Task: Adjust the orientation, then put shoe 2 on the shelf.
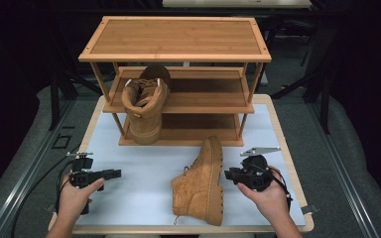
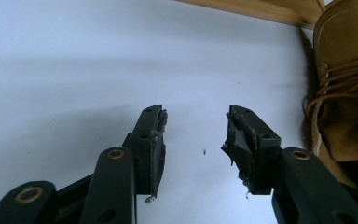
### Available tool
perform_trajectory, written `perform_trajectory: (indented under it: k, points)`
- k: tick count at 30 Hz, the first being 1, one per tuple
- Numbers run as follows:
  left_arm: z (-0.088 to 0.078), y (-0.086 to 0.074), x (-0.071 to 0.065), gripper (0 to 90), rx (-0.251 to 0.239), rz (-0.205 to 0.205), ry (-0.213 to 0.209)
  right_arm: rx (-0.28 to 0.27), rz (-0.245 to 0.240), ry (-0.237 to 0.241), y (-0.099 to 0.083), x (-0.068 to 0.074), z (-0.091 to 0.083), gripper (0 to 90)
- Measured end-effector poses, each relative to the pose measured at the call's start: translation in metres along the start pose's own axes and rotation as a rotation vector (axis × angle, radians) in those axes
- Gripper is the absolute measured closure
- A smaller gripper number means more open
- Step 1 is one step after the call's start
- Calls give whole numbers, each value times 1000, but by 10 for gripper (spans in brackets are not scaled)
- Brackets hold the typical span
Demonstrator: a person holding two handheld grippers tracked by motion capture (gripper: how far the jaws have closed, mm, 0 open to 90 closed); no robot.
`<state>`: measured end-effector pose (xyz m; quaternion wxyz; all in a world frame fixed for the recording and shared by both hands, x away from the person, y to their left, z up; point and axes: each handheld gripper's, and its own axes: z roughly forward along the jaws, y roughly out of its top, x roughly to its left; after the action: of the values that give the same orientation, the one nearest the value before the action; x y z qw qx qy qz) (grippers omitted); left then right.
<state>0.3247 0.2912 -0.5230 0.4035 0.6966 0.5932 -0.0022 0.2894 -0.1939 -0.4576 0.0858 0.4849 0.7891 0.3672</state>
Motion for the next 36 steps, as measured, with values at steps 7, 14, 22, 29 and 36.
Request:
perform_trajectory:
  k: [7,14,22,29,36]
  points:
    - [5,-8,3,546,32,-1,-13,30,-69,5,16,17,12,845]
    - [7,-12,4,544,40,-6,-20,56,-87,4,22,23,24,893]
    - [7,-13,7,544,42,-19,-24,56,-77,30,21,17,24,900]
    - [8,-13,9,544,39,-30,-30,95,-84,23,25,17,23,900]
    - [5,-13,12,545,33,-42,-29,81,-47,8,16,-1,10,900]
